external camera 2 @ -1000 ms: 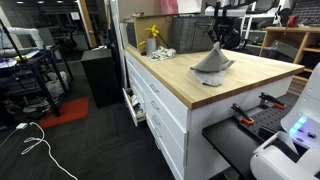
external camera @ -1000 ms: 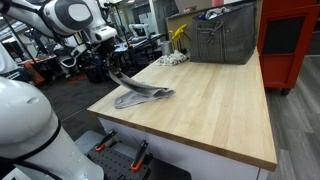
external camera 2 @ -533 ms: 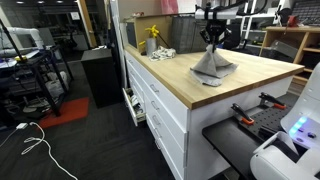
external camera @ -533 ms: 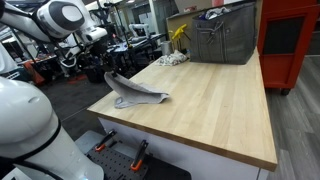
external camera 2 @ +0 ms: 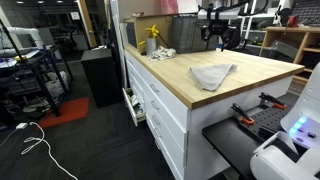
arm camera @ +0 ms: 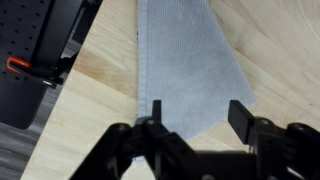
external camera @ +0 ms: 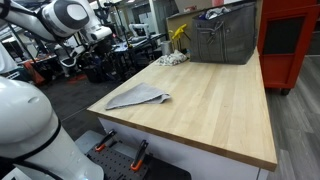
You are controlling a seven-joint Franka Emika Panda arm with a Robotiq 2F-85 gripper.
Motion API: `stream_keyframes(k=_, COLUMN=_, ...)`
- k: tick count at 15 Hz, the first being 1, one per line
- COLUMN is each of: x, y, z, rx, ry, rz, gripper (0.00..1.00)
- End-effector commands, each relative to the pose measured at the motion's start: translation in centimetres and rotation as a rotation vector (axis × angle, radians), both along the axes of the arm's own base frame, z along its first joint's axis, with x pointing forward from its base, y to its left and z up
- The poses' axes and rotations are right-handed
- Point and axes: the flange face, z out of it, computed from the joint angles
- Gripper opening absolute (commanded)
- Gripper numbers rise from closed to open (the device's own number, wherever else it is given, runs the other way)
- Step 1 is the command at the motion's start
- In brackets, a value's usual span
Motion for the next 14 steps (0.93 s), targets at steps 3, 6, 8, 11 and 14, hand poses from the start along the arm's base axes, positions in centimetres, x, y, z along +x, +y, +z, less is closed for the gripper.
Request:
stream_keyframes(k=3, x=2.0, y=-3.5, z=-0.8, rx=0.026, ry=-0.038, rz=0.083, gripper=1.00)
stream_keyframes(k=6, x=3.1, y=-4.3, z=-1.1, rx=-0.005, ry=-0.080, rz=0.184, gripper=1.00)
stream_keyframes(k=8, x=3.1, y=-4.6, z=-1.7, rx=-0.025, ry=-0.082, rz=0.245, gripper=1.00)
stream_keyframes(k=11, x=3.0, y=-4.1, z=-1.7, rx=-0.014, ry=-0.066, rz=0.221, gripper=1.00)
stream_keyframes(k=14, x=3.0, y=-4.1, z=-1.8, rx=-0.015, ry=-0.065, rz=0.224, gripper=1.00)
